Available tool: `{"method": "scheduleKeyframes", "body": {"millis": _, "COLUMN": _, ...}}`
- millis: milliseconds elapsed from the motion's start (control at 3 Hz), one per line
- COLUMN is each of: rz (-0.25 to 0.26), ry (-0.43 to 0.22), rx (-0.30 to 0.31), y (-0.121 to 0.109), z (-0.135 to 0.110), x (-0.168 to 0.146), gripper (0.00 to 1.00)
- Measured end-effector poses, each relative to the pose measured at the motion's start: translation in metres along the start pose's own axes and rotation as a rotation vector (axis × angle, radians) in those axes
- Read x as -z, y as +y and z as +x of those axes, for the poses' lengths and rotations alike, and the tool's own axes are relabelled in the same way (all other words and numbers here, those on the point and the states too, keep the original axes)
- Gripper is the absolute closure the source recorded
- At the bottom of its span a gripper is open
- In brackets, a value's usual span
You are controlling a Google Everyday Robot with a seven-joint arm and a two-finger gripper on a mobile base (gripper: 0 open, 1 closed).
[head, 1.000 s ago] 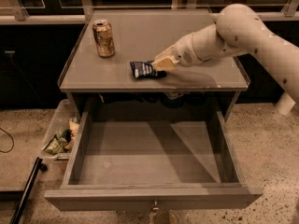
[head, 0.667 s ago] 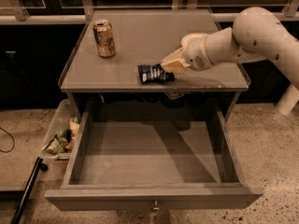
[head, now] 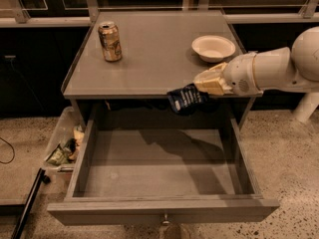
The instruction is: Place rxbar blueberry into top drawer
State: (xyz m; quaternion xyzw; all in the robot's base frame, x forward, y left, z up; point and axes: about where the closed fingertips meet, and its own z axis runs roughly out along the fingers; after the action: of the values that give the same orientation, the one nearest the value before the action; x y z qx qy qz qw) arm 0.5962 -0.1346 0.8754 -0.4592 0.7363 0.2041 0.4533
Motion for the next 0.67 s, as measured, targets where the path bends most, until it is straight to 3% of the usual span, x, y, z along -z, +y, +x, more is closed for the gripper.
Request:
{"method": "scheduleKeyframes", "body": {"millis": 333, "rz": 0.03, "ry": -0.008, "rx": -0.015, "y": 0.03, "z": 0.022, "x": 0.031, "gripper": 1.0}}
{"method": "scheduleKeyframes", "body": {"millis": 667, "rz": 0.048, "ry": 0.009, "rx": -0.049, "y": 0.036, "z": 0.047, "x": 0.047, "gripper": 1.0}}
